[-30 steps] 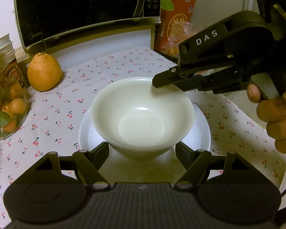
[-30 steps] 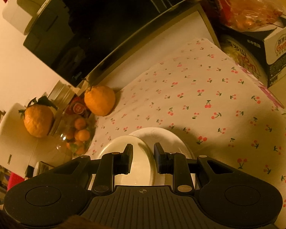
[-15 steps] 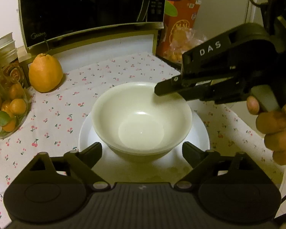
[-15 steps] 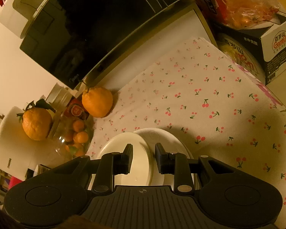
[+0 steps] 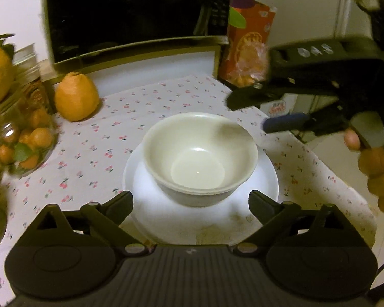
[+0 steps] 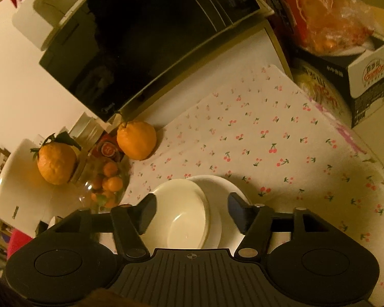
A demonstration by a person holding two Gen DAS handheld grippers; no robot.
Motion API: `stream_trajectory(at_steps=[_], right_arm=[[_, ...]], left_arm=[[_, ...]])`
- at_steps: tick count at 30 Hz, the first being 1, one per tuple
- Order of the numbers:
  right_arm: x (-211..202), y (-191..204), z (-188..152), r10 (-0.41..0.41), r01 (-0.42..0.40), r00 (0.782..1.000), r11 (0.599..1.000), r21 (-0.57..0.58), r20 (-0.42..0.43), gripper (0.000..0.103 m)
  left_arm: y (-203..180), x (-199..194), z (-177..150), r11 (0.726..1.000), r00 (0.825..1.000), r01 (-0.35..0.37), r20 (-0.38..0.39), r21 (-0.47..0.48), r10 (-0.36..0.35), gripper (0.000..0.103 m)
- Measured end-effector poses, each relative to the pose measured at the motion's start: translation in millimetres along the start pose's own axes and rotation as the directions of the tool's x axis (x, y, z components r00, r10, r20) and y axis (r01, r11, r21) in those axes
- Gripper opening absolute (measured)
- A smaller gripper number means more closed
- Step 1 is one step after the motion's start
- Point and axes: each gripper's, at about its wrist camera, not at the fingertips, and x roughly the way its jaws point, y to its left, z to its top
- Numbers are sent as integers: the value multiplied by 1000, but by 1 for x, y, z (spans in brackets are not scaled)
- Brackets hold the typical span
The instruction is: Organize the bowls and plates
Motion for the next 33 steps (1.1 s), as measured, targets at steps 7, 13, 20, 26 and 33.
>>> stream_trajectory(at_steps=[7, 13, 20, 26, 33], right_arm=[[-26, 7, -19, -40, 40, 999, 997, -71, -5, 74], [-44, 10, -33, -108, 106, 994, 983, -149, -4, 79], [-58, 18, -46, -191, 187, 982, 953, -239, 7, 88], [-62, 30, -60, -228, 219, 974, 923, -316, 8, 96], [-58, 34, -72, -274, 244, 961, 895, -374, -28, 101]], left_arm=[[7, -26, -6, 986, 999, -52, -7, -159, 51, 100], [14, -44, -9, 965, 992, -124, -22, -231, 122, 103], [15, -57, -17, 938, 985, -170, -74, -302, 155, 103], [6, -61, -24, 926, 971, -228, -143, -299, 193, 103], [8, -64, -32, 904, 959, -266, -187, -335, 212, 103]])
